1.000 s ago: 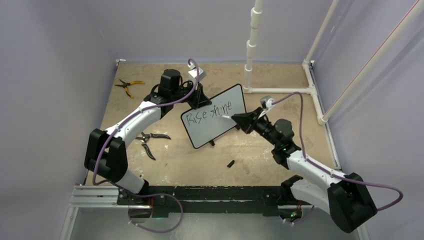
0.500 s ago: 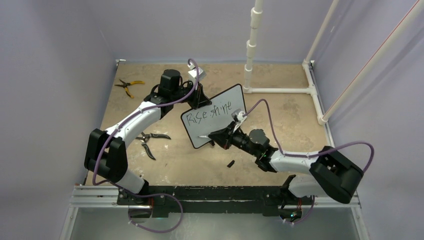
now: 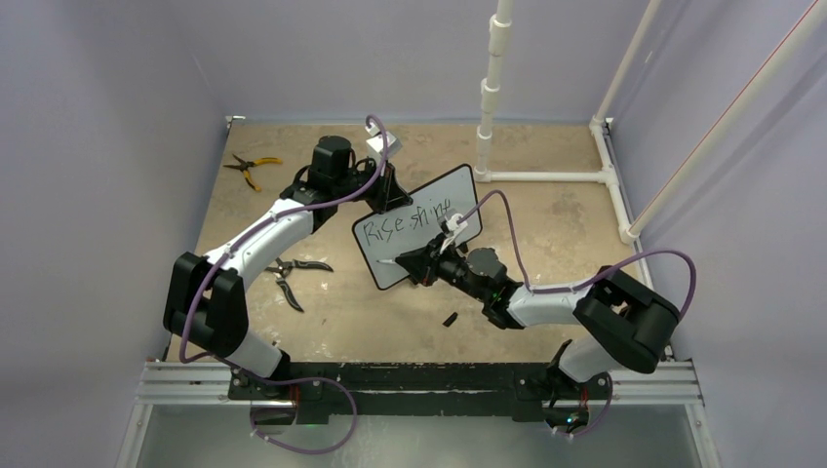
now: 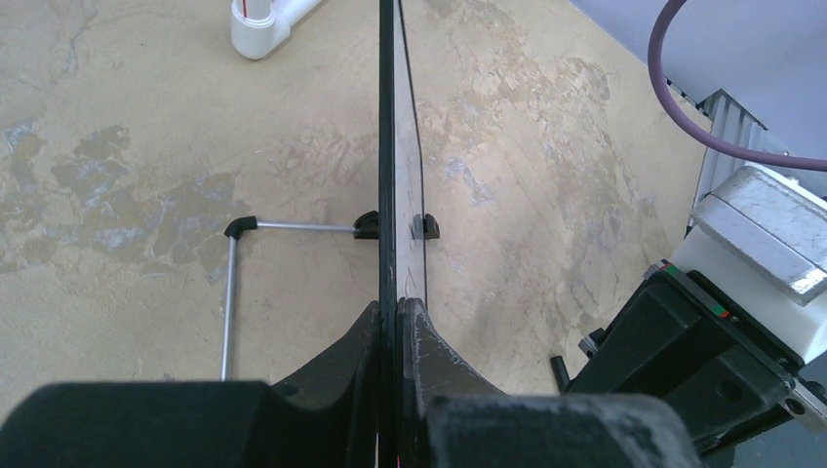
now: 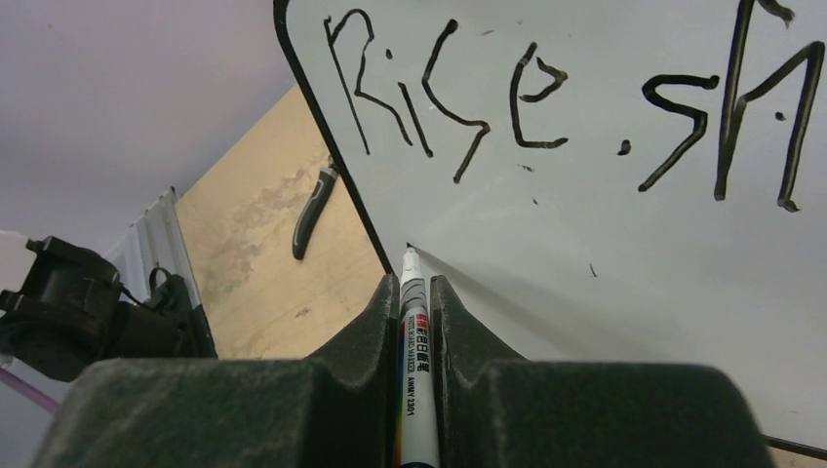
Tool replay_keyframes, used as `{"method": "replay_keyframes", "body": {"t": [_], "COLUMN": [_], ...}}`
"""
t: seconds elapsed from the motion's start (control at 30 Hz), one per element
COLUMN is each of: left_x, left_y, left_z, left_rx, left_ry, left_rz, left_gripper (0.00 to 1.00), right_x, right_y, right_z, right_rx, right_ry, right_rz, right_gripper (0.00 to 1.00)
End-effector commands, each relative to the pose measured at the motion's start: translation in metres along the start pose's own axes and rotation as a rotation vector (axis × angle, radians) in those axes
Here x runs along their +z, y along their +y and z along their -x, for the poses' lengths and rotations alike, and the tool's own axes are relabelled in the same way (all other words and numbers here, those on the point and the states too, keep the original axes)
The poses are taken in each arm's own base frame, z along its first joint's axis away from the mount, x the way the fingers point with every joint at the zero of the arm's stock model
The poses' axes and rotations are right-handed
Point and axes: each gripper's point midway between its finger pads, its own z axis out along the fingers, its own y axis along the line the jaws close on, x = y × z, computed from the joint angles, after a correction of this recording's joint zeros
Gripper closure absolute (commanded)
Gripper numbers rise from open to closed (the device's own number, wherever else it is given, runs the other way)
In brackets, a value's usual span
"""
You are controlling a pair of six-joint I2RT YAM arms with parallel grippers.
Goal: Write a sentence on the whiteboard
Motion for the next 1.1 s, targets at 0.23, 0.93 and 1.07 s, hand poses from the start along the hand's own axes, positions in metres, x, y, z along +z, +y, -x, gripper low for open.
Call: {"method": "replay_keyframes", "body": {"t": [0.23,0.93,1.07], "left_x": [-0.006,-0.006,-0.006], "left_y": [-0.011,-0.011,-0.01], "left_z": [0.007,0.007,0.007], "left_rx": [0.039,0.04,0.04], "left_ry": [-0.023,-0.022,-0.022], "left_rz": [-0.022,-0.02,-0.02], "left_gripper": [1.0,1.0,1.0], "right_x": [-0.006,-0.008,-0.004], "right_y": [-0.014,-0.002,-0.006], "right_z": [-0.005,0.024,0.02], "right_rx": [0.025,0.044,0.052], "right_ry": [-0.007,-0.097,-0.082], "right_rz": [-0.083,-0.061,-0.076], "right_gripper": [1.0,1.0,1.0]}}
